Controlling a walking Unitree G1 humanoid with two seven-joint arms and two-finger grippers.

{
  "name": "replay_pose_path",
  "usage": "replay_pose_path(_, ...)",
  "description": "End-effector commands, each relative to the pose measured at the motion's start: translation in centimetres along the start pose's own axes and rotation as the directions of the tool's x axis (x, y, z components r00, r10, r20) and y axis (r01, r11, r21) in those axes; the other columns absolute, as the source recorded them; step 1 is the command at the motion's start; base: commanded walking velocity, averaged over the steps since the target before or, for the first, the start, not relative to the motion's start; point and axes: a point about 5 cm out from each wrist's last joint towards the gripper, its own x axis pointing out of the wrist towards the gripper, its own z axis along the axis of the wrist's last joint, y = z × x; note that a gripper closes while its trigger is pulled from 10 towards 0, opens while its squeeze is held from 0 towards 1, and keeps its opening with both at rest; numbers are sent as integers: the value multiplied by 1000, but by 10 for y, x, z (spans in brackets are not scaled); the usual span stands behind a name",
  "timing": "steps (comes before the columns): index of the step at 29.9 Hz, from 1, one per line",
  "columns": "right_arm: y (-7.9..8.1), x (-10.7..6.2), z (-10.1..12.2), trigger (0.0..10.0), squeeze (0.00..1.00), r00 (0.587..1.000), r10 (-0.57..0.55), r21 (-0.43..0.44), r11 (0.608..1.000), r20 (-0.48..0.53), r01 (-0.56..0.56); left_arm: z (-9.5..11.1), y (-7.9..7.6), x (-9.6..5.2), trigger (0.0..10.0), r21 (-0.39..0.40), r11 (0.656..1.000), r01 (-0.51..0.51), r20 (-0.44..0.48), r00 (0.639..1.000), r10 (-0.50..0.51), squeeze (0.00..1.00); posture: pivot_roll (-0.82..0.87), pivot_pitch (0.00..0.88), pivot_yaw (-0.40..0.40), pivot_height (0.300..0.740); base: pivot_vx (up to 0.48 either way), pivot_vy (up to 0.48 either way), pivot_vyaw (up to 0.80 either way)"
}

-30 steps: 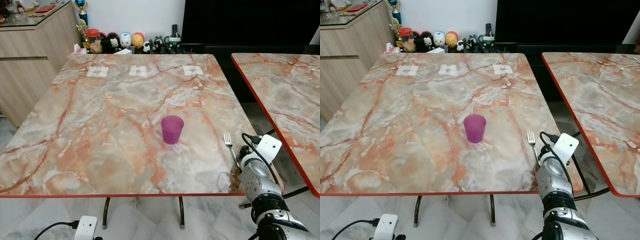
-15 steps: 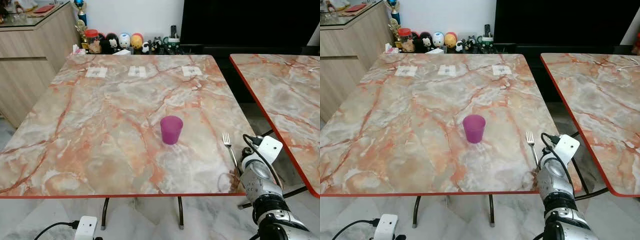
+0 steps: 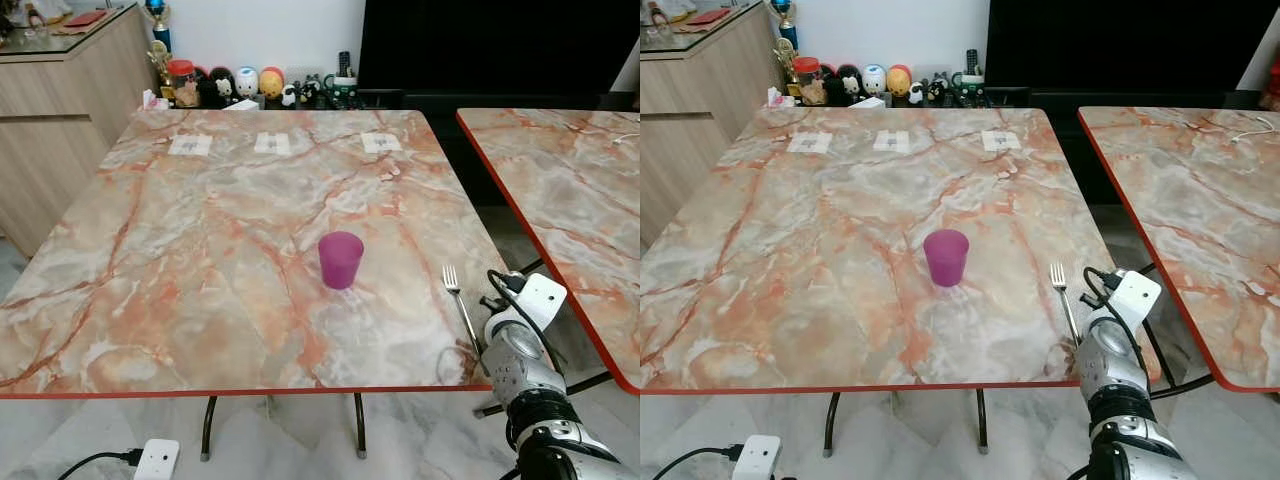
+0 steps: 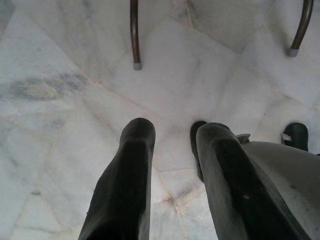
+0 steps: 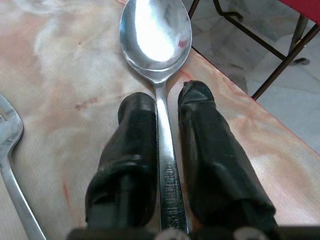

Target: Setting the table

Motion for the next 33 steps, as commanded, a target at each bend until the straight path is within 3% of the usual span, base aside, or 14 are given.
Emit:
replay_pose_path(1, 1, -2, -23, 0, 0, 995, 8, -15, 1000, -99, -9, -8, 2, -2, 10000, -4, 1000, -2, -40, 999, 2, 0, 121, 5, -34, 740, 0, 0, 0)
replay_pose_path(10, 2, -2, -23, 0, 0, 996, 12, -17, 1000, -94, -14, -11, -14, 1, 10000, -4, 1000, 13, -56, 998, -13, 0, 120, 6, -33, 740, 0, 0, 0)
replay_pose_path(17, 2, -2, -21, 0, 0, 997, 8, -8, 1000, -78, -9, -11, -17, 1, 10000, -3, 1000, 14, -58, 998, -14, 0, 121, 6, -34, 740, 0, 0, 0)
replay_pose_path(19, 1, -3, -10, 0, 0, 1000, -4, 24, 1000, 14, 4, -11, -12, 0, 10000, -3, 1000, 7, -55, 998, -7, 0, 121, 6, -34, 740, 0, 0, 0)
replay_pose_path(28, 1, -10, 11, 0, 0, 974, 13, 0, 1000, 225, -13, -11, 15, -5, 10000, -8, 1000, -18, -49, 999, 17, 0, 118, 5, -34, 740, 0, 0, 0)
replay_pose_path(33, -2, -16, 19, 0, 0, 949, 39, -14, 999, 314, -37, -12, 12, -5, 10000, -9, 1000, -16, -51, 999, 15, 0, 114, 3, -39, 740, 0, 0, 0)
